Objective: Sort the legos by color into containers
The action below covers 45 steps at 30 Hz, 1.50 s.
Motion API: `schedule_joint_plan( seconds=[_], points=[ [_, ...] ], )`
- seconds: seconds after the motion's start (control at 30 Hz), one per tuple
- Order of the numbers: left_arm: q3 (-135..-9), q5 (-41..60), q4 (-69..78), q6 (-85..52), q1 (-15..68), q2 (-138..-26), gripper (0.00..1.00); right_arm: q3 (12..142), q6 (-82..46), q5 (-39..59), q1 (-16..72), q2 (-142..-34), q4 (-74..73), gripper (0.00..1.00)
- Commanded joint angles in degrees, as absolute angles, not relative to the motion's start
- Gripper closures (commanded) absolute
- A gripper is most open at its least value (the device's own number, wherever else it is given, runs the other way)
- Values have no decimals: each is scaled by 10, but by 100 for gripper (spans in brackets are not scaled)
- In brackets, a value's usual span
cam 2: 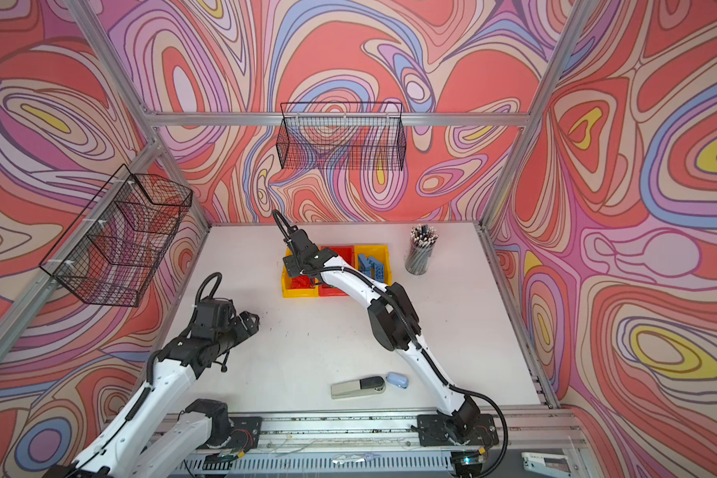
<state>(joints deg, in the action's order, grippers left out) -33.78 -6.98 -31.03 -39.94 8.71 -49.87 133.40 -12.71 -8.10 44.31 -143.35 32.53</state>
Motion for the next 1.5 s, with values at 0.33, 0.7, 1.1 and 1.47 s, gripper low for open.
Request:
schedule_joint_plan(
  seconds=[0.33, 0.7, 1.1, 1.47],
  points=[
    [-390, -144, -206, -197, 90, -535, 4, 1140, -99, -74, 411, -1203, 273, 2],
    [-311, -149, -4, -112, 89, -568, 4, 675, -117, -105, 267, -869, 169, 2],
    [-233, -149, 170, -56, 16, -611, 4, 289, -26, -222, 160, -663, -189, 2],
    [-200, -87, 374, -51, -31, -722, 5, 226, -10, -195, 90, -847, -486, 2]
  ],
)
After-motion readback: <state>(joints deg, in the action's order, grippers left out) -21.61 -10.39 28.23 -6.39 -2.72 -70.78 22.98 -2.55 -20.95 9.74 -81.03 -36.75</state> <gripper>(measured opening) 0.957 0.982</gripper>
